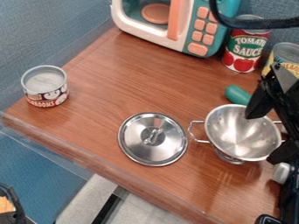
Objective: Déplacer l' objet et placez- la sur le coté droite de la table
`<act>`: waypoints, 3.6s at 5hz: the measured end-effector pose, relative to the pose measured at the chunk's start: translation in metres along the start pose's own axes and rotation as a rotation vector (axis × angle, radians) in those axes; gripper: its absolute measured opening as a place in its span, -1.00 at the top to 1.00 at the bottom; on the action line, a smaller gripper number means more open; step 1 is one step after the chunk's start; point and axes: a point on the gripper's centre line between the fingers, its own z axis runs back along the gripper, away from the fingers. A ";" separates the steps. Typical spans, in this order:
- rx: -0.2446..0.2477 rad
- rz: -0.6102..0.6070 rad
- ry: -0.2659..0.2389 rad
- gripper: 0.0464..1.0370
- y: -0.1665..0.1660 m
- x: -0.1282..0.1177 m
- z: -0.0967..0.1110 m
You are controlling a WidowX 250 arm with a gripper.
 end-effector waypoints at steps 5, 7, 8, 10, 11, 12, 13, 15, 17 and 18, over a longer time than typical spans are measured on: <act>0.135 -0.544 0.122 -0.93 0.124 0.026 -0.024; 0.151 -0.796 0.105 -0.93 0.138 0.045 -0.046; 0.090 -0.845 0.077 -0.93 0.139 0.049 -0.066; -0.057 -0.894 -0.014 -0.93 0.131 0.054 -0.092; -0.070 -0.904 -0.025 -0.93 0.131 0.055 -0.095; -0.105 -0.922 -0.025 -0.85 0.124 0.056 -0.109; -0.104 -0.941 -0.022 -0.30 0.121 0.060 -0.112; -0.102 -0.933 -0.029 0.21 0.118 0.064 -0.113; -0.059 -0.779 -0.025 0.21 0.143 0.025 -0.099; 0.007 -0.670 -0.044 0.21 0.173 -0.002 -0.075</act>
